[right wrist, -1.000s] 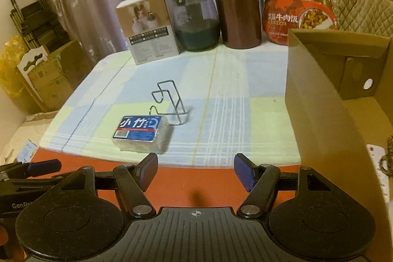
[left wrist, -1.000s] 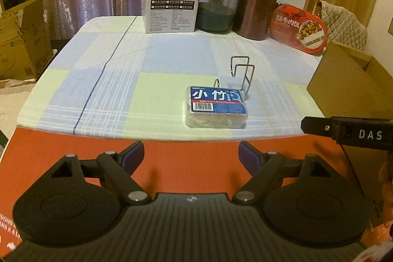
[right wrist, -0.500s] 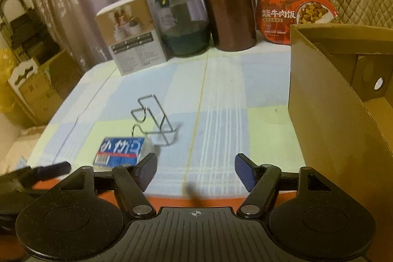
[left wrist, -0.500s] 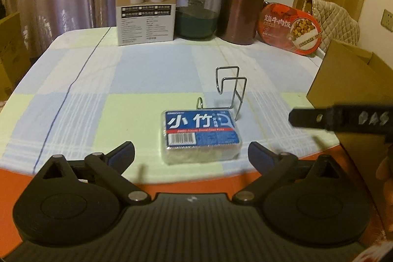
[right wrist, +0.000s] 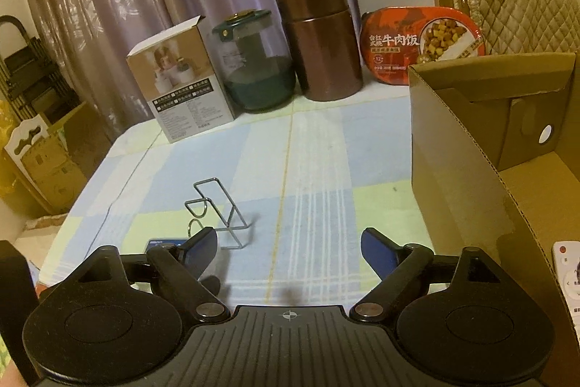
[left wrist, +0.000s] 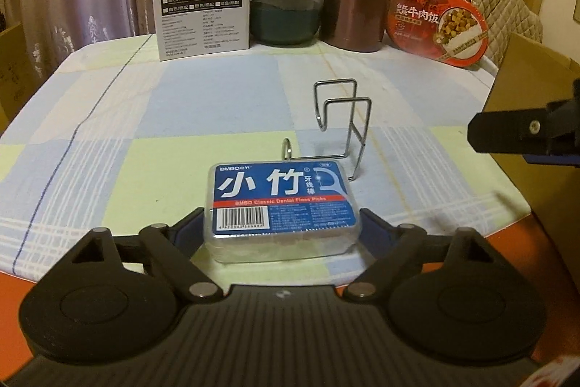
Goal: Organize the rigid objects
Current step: 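Grasp the blue floss-pick box with the left tool while the right tool grasps the metal wire stand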
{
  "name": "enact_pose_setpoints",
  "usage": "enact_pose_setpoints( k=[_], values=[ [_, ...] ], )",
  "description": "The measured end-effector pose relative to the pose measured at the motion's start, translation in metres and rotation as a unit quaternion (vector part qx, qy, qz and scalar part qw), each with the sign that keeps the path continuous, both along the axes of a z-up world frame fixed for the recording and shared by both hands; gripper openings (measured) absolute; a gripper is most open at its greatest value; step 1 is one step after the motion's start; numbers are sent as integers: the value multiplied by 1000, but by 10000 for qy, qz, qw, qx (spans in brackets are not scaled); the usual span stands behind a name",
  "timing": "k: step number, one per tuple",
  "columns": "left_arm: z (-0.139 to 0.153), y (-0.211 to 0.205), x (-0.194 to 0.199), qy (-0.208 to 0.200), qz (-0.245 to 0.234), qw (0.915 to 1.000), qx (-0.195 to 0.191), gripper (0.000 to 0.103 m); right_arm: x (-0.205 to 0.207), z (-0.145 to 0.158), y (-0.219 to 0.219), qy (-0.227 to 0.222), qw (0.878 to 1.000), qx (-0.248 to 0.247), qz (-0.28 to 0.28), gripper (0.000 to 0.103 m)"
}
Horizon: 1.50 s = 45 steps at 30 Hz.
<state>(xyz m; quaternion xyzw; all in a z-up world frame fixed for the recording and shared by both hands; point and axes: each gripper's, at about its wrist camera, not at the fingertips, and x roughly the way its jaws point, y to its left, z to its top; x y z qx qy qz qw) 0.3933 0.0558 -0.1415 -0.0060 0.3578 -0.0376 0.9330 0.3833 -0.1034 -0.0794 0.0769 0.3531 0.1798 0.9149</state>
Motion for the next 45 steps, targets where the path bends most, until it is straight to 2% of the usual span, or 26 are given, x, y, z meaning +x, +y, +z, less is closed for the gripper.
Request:
enact_pose_setpoints(
  k=[5, 12, 16, 22, 27, 35, 36, 40, 42, 45],
  values=[
    [6, 23, -10, 101, 68, 9999, 70, 85, -2, -5, 6, 35, 9999, -44, 95, 84],
    [19, 71, -23, -127, 220, 9985, 479, 84, -4, -22, 32, -44, 9993, -147, 349, 84],
    [17, 93, -24, -216, 348, 9988, 263, 84, 0, -35, 46, -140, 9994, -100, 304, 84],
    [1, 91, -23, -90, 242, 9993, 286, 84, 6, -50, 77, -379, 9979, -279, 454, 84],
    [-3, 91, -22, -188, 240, 9991, 310, 84, 13, -58, 95, -547, 9965, -419, 482, 84],
    [2, 98, -21, -364, 272, 9988, 189, 84, 32, -68, 107, -493, 9968, -504, 367, 83],
    [3, 99, -21, -376, 289, 9988, 154, 84, 34, -68, 108, -496, 9967, -523, 377, 81],
    [4, 97, -19, -438, 284, 9985, 188, 84, 38, -69, 113, -525, 9952, -680, 467, 56],
    [3, 97, -18, -431, 283, 9985, 191, 84, 37, -70, 114, -554, 9938, -788, 557, 50],
    [1, 97, -17, -422, 263, 9985, 219, 84, 34, -69, 113, -600, 9921, -917, 602, 50]
  ],
)
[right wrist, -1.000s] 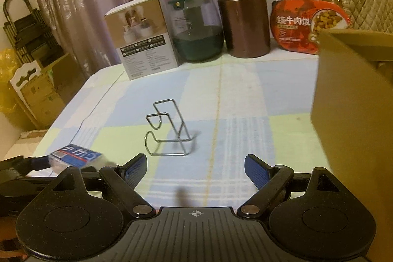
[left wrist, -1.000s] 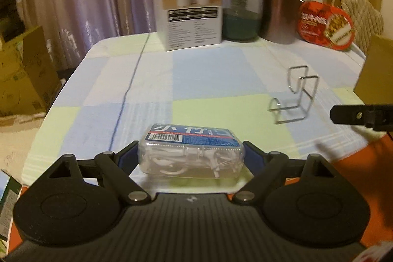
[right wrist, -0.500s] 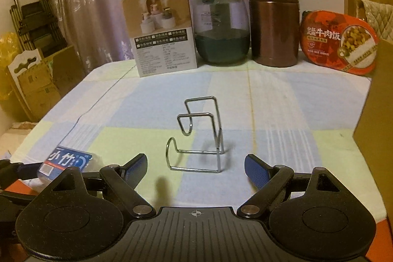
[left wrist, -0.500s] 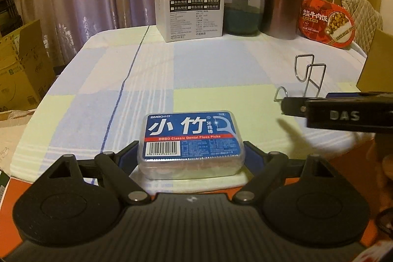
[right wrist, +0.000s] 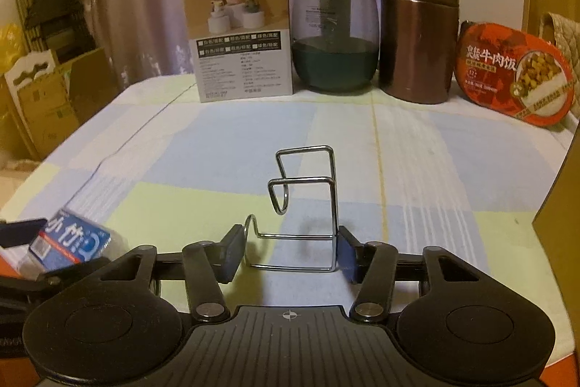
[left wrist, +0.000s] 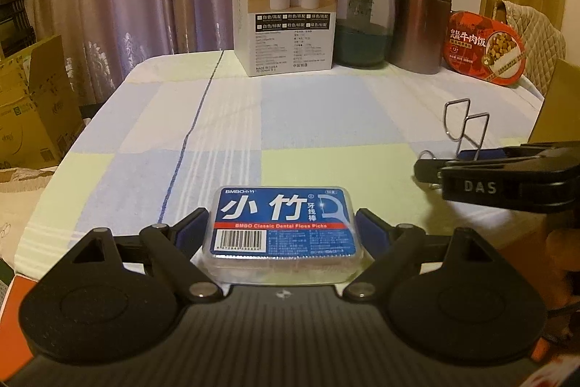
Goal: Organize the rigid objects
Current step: 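Carry the floss-pick box and wire stand over the cardboard box with both tools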
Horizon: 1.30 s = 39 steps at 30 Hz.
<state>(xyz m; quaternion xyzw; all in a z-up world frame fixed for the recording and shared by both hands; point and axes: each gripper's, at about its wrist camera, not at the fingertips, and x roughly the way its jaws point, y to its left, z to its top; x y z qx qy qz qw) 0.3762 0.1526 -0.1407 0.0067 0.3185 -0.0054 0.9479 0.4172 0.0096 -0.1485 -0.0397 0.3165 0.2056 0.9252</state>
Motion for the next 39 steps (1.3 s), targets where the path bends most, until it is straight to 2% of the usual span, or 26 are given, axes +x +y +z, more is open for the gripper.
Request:
enact_pose_setpoints(
  k=[10, 15, 27, 33, 39],
  values=[
    [-3, -9, 3, 79, -7, 9995, 318, 83, -11, 7, -22, 166, 9998, -94, -63, 50],
    [3, -18, -6, 271, -48, 9987, 418, 83, -25, 18, -30, 273, 9996, -79, 8, 49],
    [39, -44, -77, 527, -305, 9980, 159, 83, -82, 70, -71, 483, 9985, 224, 158, 49],
    [70, -58, -115, 204, -327, 9991, 175, 83, -124, 103, -99, 338, 9982, 431, 252, 49],
    [86, -72, -155, 19, -403, 9991, 144, 83, -172, 132, -118, -4, 9977, 529, 430, 49]
  ],
)
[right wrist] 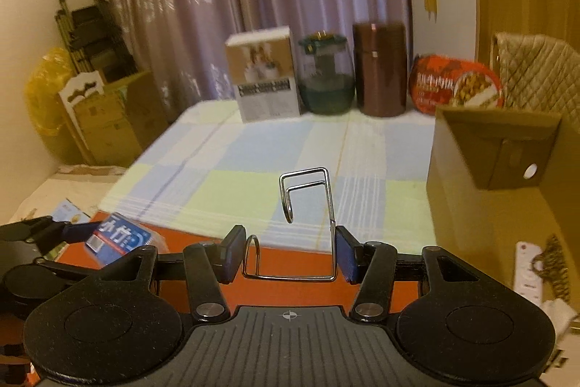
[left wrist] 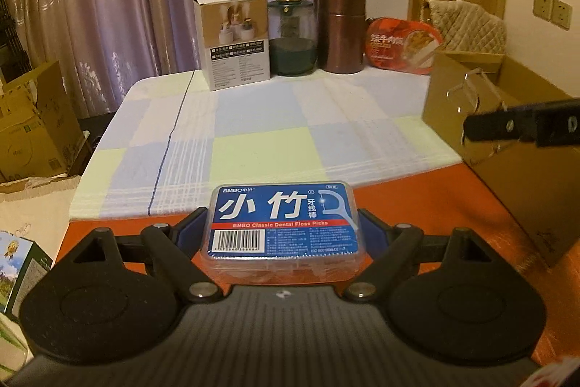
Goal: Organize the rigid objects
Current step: 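Carry the floss-pick box and wire stand over the cardboard box with both tools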
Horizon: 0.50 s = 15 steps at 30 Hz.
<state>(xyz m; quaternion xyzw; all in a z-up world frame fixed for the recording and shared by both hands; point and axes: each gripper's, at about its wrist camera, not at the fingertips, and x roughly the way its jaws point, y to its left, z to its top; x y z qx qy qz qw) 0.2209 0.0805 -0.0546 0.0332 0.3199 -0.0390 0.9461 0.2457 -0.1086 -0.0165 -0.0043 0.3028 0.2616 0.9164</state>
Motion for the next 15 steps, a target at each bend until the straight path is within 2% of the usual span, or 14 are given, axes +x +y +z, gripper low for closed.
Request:
enact_pose_setpoints(
  k=[5, 9, 15],
  values=[
    [3, -8, -31, -23, 8, 9999, -155, 83, -35, 12, -18, -135, 9998, 124, -16, 49],
    [6, -20, -49, -84, -75, 9999, -105, 83, -52, 12, -24, -134, 9998, 113, -25, 49],
    [1, -29, -66, 44, -159, 9998, -104, 83, -72, 14, -29, -278, 9996, 24, -2, 49]
  ],
)
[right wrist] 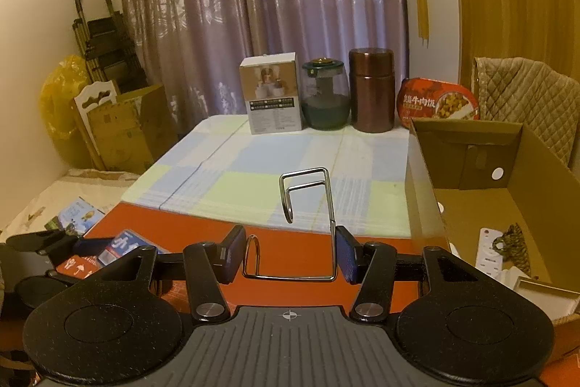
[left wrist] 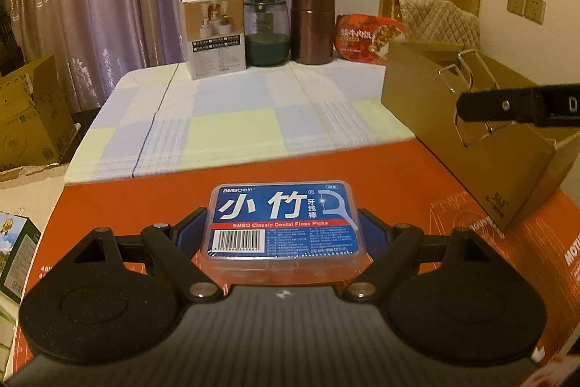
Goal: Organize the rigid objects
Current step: 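Carry the floss-pick box and wire stand over the cardboard box with both tools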
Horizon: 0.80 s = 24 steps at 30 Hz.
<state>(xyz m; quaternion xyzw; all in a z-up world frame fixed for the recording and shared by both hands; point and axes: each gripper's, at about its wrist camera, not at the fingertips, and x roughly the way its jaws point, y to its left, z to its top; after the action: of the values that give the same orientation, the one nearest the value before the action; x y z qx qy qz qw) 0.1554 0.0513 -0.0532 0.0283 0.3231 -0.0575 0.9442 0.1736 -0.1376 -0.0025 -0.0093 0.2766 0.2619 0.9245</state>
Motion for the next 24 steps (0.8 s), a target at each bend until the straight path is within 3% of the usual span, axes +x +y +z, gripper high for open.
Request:
enact_pose_setpoints(
  k=[17, 24],
  values=[
    [2, -1, -13, 70, 65, 9999, -97, 83, -8, -6, 1, 20, 9999, -114, 55, 49],
    [15, -1, -13, -80, 51, 9999, -130, 83, -8, -6, -1, -29, 10000, -62, 35, 49]
  ],
)
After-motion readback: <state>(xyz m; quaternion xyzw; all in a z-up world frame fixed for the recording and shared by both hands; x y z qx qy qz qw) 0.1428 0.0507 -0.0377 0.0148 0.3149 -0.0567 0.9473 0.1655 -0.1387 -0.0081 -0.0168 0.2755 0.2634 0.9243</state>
